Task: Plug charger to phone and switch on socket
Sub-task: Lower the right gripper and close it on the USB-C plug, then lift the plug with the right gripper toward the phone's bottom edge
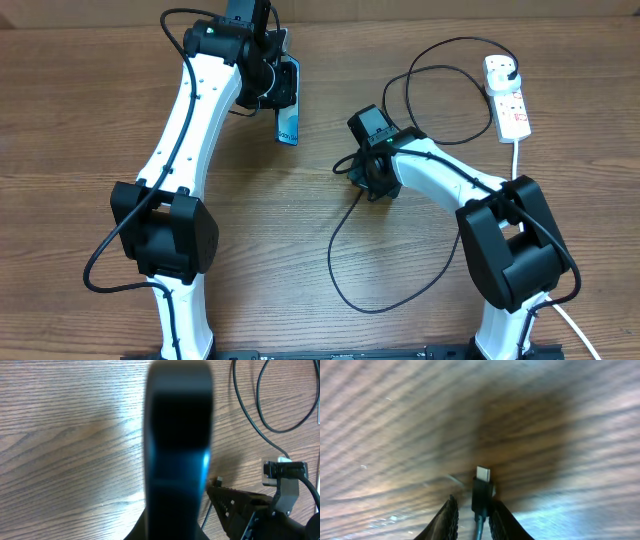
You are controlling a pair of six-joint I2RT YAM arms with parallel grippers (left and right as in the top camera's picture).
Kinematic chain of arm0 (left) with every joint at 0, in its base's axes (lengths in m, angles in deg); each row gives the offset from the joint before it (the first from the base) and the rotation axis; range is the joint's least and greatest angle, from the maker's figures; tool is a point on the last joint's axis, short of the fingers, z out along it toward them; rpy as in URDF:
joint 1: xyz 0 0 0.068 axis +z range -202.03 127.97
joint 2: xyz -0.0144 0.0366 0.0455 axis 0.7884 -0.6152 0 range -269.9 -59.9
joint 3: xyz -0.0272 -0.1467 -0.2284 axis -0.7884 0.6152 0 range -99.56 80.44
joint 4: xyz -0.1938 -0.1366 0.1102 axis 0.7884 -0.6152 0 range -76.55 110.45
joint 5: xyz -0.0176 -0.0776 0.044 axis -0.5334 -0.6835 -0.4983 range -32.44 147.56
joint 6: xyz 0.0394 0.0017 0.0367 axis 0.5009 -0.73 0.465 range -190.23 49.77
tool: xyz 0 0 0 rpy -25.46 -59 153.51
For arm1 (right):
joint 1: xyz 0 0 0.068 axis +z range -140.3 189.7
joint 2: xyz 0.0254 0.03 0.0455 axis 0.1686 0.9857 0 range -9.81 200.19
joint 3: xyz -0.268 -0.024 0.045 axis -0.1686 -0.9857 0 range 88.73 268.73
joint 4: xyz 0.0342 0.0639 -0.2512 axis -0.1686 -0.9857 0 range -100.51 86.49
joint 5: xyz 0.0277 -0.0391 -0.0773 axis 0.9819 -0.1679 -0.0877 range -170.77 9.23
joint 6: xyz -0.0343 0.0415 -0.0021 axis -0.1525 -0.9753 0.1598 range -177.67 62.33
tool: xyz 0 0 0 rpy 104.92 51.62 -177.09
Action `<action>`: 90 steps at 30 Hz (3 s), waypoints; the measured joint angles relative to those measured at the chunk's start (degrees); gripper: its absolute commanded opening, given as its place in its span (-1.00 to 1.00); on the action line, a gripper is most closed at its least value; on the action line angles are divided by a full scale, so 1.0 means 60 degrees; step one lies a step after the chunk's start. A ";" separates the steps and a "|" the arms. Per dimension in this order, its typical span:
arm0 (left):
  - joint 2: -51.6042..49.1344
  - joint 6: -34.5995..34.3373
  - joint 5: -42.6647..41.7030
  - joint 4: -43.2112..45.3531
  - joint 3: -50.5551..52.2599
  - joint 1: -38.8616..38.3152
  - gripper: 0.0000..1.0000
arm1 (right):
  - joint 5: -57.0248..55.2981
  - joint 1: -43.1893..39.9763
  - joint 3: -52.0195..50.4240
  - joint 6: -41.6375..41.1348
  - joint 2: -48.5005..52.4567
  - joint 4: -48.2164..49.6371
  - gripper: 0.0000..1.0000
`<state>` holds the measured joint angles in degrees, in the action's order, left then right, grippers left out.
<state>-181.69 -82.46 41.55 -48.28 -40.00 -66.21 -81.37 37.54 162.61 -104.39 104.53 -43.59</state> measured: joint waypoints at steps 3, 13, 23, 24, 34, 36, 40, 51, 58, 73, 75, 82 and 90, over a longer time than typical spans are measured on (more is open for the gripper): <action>0.0000 0.0000 -0.0004 0.0000 0.0000 0.0004 -0.91 | 0.0062 -0.0022 0.0095 0.0007 0.0080 0.0026 -0.67; 0.0000 0.0000 -0.0004 0.0004 0.0000 0.0000 -0.91 | 0.0321 -0.0262 0.0171 0.0040 0.0117 -0.0346 -0.77; 0.0000 0.0000 0.0000 0.0004 0.0000 0.0000 -0.91 | 0.0543 -0.0277 0.0178 0.0248 0.0117 -0.0386 -0.68; 0.0000 0.0000 -0.0004 0.0007 0.0000 0.0000 -0.91 | 0.0586 -0.0277 0.0178 0.0273 0.0117 -0.0386 -0.67; 0.0000 0.0000 -0.0004 0.0007 0.0000 0.0000 -0.92 | 0.1115 -0.0317 0.0178 0.0288 0.0117 -0.0492 -0.67; 0.0000 0.0000 -0.0004 0.0007 0.0000 0.0000 -0.92 | 0.1122 -0.0317 0.0178 0.0288 0.0120 -0.0488 -0.68; 0.0000 0.0000 -0.0004 0.0007 0.0000 0.0004 -0.92 | 0.1064 -0.0317 0.0178 0.0288 0.0128 -0.0459 -0.68; 0.0000 0.0000 -0.0004 0.0044 0.0000 0.0004 -0.91 | 0.0962 -0.0317 0.0175 0.0291 0.0142 -0.0397 -0.75; 0.0000 0.0000 -0.0004 0.0044 0.0000 0.0000 -0.92 | 0.0867 -0.0310 0.0175 0.0295 0.0149 -0.0310 -0.76; 0.0000 0.0000 -0.0004 0.0106 0.0000 0.0004 -0.92 | 0.0769 -0.0313 0.0175 0.0306 0.0160 -0.0295 -0.93; 0.0000 0.0000 0.0000 0.0106 0.0000 0.0004 -0.91 | 0.0812 -0.0313 0.0175 0.0302 0.0160 -0.0266 -0.93; 0.0000 0.0007 -0.0892 0.0208 0.0000 0.0051 -0.92 | 0.1435 -0.0532 0.0291 0.0419 0.0171 -0.0710 -0.93; 0.0000 0.0036 -0.5078 0.0867 0.0015 0.0790 -0.91 | 0.3311 -0.1406 0.0291 0.1647 -0.1249 -0.1603 -0.93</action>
<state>-181.69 -82.24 11.08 -43.08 -39.91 -61.46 -61.50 29.10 164.36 -94.51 97.03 -53.20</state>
